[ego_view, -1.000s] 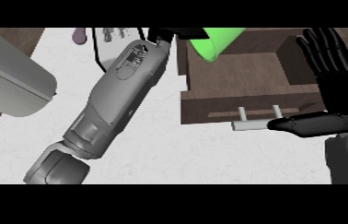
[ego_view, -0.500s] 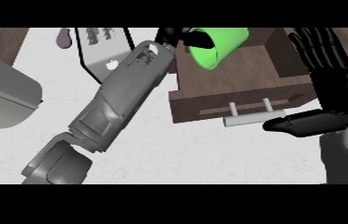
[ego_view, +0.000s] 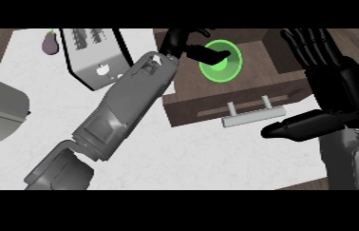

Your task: Pick up the cup, place it into the drawer and close the drawer

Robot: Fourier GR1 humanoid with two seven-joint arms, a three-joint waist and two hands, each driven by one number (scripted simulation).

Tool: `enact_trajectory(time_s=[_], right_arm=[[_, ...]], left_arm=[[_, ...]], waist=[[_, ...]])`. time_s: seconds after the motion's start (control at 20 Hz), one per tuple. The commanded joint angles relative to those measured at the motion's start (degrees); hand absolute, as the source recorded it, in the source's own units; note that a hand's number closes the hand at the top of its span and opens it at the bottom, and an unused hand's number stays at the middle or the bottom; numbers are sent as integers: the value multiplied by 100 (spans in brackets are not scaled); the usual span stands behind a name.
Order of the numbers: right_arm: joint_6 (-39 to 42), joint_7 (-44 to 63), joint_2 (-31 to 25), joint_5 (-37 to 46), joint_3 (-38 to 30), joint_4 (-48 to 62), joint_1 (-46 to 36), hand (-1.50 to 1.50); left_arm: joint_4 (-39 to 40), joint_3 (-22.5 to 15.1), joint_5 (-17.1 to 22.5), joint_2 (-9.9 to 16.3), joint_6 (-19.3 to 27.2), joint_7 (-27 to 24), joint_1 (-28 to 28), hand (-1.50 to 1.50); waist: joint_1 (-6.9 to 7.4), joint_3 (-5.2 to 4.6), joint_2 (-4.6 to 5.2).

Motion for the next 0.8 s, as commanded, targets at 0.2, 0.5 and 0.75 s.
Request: enact_trajectory(time_s=[0.2, 0.5, 0.75], right_arm=[[1125, 75, 55, -797, 707, -77, -84, 150], [2074, 637, -620, -754, 1277, 50, -59, 150], [2206, 871, -1040, 251, 1728, -129, 399, -150]], left_arm=[[-494, 227, 939, 0, -203, -718, 191, -150], [-552, 311, 1365, 0, 52, -1418, 270, -150], [-478, 331, 1630, 0, 363, -1504, 172, -150]], waist=[[-111, -9, -10], [163, -16, -70], [438, -9, -172]])
